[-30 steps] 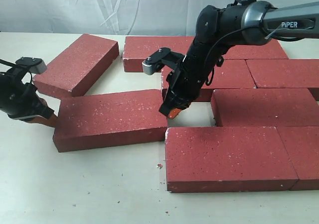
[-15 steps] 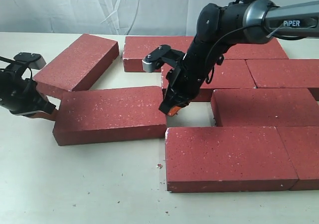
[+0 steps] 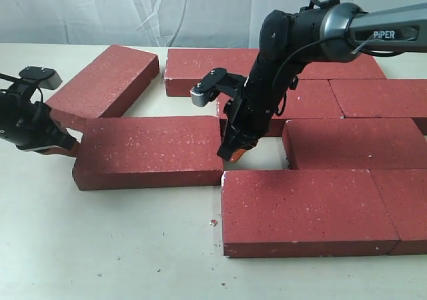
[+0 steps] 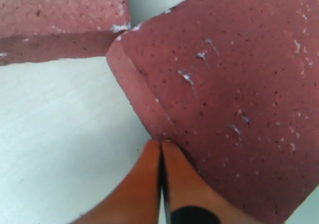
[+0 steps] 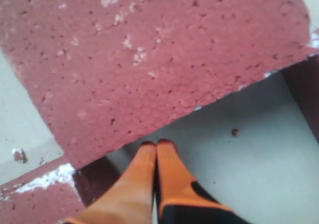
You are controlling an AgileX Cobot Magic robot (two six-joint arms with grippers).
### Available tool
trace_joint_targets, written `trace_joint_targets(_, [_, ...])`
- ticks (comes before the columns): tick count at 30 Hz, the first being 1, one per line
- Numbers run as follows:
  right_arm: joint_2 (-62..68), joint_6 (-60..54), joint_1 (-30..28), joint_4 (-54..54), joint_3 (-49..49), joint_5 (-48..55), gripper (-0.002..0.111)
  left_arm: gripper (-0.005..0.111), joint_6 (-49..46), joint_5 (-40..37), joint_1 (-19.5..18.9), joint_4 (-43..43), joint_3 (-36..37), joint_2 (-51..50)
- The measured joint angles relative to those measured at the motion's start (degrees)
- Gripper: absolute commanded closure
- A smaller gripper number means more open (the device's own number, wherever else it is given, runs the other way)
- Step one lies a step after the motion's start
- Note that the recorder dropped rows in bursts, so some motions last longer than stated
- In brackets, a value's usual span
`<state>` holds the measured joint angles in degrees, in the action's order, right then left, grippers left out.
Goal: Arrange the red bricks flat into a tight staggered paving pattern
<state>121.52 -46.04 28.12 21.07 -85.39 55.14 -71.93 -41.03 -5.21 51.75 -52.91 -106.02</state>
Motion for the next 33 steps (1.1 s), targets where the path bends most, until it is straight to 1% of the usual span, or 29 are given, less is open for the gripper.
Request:
trace_joint_targets(7, [0.0,-1.2,0.0,4.0,-0.5,2.2,0.109,0.107,-0.2,0.2,0.0,-0.5,0.0,-0.3])
trace_joint_targets(12, [0.0,-2.3,-0.1,5.4,-0.5,2.4,0.109,0.107,0.1,0.8,0.0,-2.3,0.0,0.3])
trace_joint_targets(18, [0.0,-2.4,0.5,5.6,-0.5,2.6,0.109,0.107,0.1,2.0,0.0,-2.3,0.0,1.3])
trace_joint_targets(23, [0.0,-2.5,1.1,2.3,-0.6,2.0,0.109,0.107,0.2,2.3,0.0,-0.9,0.0,1.3])
trace_joint_targets(26, [0.0,2.0,1.1,-3.4,-0.6,-1.4,0.109,0.107,0.2,1.3,0.0,-0.2,0.0,1.3])
trace_joint_targets(29, [0.0,4.1,1.1,-4.9,-0.7,-1.9,0.109,0.107,0.2,0.8,0.0,-0.2,0.0,1.3])
trace_joint_targets(31, [-0.3,4.5,1.1,-5.1,-0.7,-0.7,0.109,0.107,0.2,-0.4,0.0,-0.7,0.0,1.3])
trace_joint_targets(33, [-2.0,4.9,1.1,-4.3,-0.7,0.2,0.109,0.107,0.2,-4.2,0.0,-3.7,0.0,1.3])
